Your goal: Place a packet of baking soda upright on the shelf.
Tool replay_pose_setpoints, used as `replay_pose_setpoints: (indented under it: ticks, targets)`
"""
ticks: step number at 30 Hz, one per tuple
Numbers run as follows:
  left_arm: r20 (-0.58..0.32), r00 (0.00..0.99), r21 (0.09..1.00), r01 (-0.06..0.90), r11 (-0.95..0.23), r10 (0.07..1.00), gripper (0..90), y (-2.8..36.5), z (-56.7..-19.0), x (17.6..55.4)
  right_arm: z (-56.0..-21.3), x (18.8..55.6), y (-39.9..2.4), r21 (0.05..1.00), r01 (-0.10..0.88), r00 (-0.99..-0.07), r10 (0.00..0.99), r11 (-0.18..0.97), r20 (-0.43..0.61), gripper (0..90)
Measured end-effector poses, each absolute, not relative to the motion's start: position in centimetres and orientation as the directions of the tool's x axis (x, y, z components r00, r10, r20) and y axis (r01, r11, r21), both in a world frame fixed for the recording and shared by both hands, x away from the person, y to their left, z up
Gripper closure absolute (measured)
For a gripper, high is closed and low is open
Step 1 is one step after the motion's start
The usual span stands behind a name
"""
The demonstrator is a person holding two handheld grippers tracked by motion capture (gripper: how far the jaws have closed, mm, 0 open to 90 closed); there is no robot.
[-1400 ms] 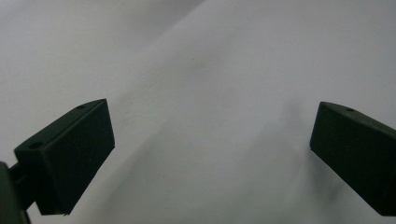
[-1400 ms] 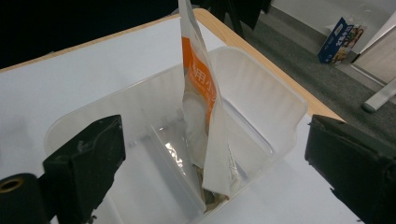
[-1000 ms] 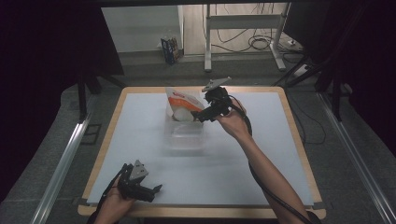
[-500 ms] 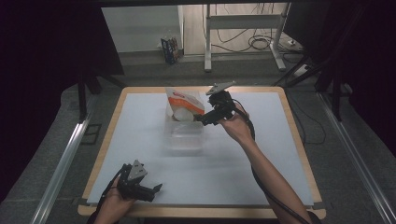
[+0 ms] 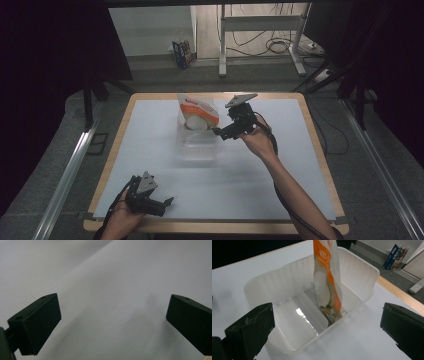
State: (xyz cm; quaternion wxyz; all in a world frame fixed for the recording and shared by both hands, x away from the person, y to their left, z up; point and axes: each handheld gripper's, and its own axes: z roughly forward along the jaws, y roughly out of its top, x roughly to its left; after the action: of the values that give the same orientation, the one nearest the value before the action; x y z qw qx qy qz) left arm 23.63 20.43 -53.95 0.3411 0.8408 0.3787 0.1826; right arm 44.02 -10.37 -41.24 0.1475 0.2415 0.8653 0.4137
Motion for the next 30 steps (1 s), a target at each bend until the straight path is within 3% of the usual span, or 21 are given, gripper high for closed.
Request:
replay_pose_setpoints:
  ticks: [30]
  targets:
    - [0.08,0.656,0.703,0.497,-0.509,0.75,0.0,20.3,-54.0,23.6,-42.6,40.5,-14.3,0.807,0.311,-0.825,0.564,0.503,-0.033,0.0]
